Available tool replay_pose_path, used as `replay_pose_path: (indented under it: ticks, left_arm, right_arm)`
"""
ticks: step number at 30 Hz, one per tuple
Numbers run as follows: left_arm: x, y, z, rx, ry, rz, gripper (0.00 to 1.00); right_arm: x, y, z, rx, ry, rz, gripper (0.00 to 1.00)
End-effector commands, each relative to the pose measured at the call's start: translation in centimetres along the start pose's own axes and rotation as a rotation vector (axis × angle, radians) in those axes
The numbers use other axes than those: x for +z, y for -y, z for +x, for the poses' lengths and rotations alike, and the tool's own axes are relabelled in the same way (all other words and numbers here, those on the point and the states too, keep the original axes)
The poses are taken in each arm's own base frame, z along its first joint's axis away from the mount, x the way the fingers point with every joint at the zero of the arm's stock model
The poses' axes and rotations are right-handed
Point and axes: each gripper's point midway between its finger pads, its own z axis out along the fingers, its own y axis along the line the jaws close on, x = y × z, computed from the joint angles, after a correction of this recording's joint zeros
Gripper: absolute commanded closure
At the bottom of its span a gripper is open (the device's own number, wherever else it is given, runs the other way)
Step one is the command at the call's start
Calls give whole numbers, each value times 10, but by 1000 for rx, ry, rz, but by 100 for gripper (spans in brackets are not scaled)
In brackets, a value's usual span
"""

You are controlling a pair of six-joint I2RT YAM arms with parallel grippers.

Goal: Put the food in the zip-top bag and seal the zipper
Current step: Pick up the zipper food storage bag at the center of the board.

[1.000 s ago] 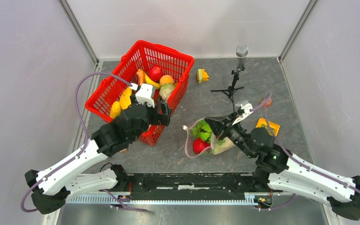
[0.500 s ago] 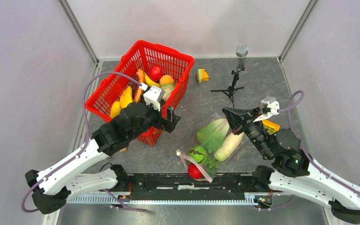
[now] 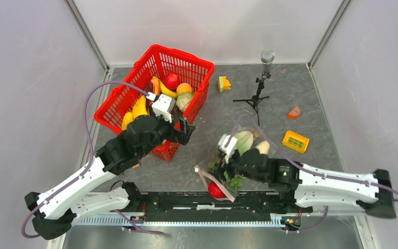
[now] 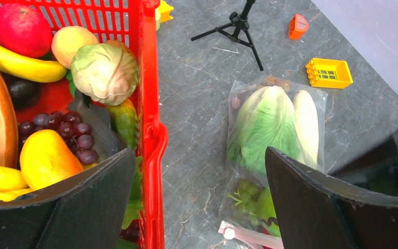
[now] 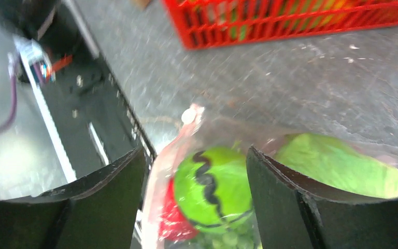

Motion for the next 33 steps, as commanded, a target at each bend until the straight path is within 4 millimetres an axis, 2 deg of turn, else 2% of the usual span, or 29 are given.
replay_pose_path:
  ticks: [1,4,8,11,19,25,30,33]
  left_arm:
    - [-7,-12,-15,-49,85,-55,0]
    - [-12,-17,-19,-55,95,-79,0]
    - [-22,-25,-19,-76,113,-106,0]
    - [-26,-30,-18,-92,127,-124,0]
    - [-29,-29,-17,-98,118,-116,0]
    - [-27,-27,-14,-94,102,-108,0]
    - [-26,-28,-13,-92,99,-112,0]
    - [-25,-28,-11,-92,95,-113,0]
  right_arm:
    - [1,-22,-5,-192,-42,19,23]
    - [6,-28,1,-271,-65,61,21]
    - [2,-47,-14,-315,7,5,19]
    - [0,-60,-16,-345,11,-56,18]
    - [3,-82,-8,-421,-58,-86,18]
    - [10,-64,10,-504,-150,44,22]
    - [13,-47,16,-621,-190,130,25]
    - [17,-46,16,-675,-203,138,29]
